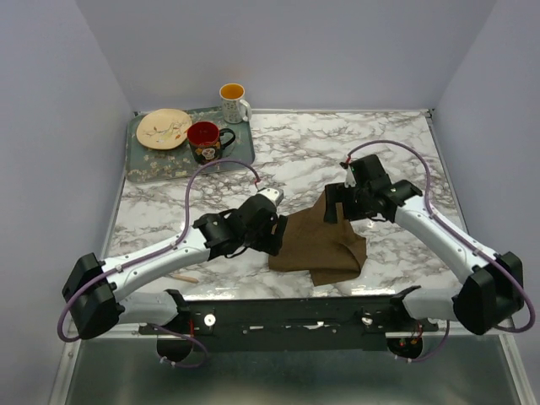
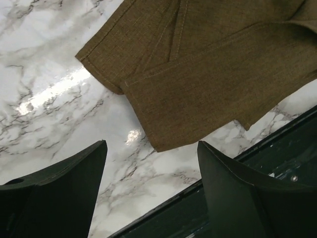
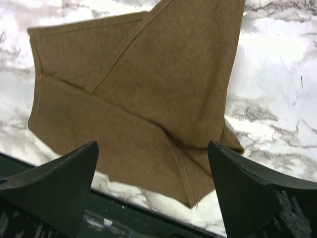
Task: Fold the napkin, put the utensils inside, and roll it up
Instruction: Flatten the napkin out
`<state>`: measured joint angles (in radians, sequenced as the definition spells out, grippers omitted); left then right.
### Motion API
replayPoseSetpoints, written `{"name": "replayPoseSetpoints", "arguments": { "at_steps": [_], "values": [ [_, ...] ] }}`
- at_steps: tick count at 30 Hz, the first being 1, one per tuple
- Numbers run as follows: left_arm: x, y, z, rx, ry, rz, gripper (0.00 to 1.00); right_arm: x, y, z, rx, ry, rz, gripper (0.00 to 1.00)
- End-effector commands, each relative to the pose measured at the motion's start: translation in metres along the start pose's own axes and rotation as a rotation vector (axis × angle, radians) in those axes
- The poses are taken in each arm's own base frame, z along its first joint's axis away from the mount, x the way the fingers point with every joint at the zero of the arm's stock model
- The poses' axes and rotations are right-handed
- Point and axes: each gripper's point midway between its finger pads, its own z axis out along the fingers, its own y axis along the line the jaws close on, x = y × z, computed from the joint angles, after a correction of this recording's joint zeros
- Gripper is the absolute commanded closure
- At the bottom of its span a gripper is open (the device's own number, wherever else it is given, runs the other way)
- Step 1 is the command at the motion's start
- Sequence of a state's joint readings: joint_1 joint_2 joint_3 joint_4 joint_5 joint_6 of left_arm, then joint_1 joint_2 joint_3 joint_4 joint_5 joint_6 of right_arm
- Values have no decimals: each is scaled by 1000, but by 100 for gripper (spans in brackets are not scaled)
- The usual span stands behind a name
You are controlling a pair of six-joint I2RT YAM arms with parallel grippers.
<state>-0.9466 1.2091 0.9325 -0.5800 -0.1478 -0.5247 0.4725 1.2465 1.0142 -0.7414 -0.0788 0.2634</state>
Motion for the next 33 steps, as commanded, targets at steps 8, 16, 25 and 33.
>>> {"name": "replayPoseSetpoints", "arguments": {
  "at_steps": [8,16,25,33],
  "values": [
    [26,-6,55,-8,23,-115,30,-90,-26,85,66,-53,115,18],
    [32,-4,77,-36,61,-99,31,-94,-49,135,161,21,67,18],
    [42,-9,81,-2,83,-133,34,-91,-58,169,169,67,58,28],
    [46,9,87,-104,82,-126,37,-91,-59,170,167,58,43,36]
  ]
}}
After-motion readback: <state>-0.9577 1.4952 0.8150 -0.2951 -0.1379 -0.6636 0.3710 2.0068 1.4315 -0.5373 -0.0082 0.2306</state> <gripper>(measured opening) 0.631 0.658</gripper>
